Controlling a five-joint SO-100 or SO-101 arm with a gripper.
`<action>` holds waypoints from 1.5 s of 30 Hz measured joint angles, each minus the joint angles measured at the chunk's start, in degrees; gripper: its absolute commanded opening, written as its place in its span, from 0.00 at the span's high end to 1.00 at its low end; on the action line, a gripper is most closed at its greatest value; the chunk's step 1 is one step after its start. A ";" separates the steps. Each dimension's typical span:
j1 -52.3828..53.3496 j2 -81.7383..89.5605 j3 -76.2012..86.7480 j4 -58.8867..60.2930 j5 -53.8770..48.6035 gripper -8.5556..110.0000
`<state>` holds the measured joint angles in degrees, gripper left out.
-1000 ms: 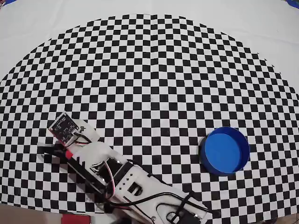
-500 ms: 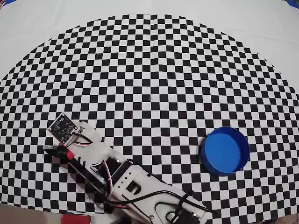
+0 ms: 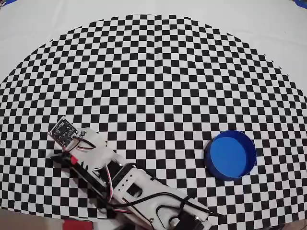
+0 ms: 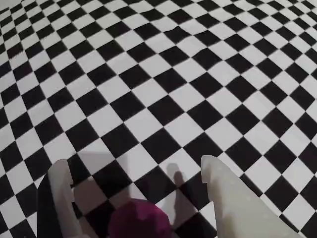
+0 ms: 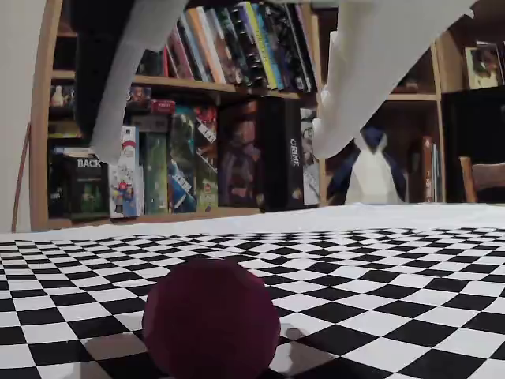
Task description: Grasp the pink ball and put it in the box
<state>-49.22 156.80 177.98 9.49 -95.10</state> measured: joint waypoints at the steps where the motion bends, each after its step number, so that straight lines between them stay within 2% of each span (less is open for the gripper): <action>1: 0.00 -0.35 0.00 0.00 0.00 0.67; 45: 1.58 -9.40 -0.18 1.58 -1.67 0.67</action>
<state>-47.64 147.39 177.80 11.07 -96.77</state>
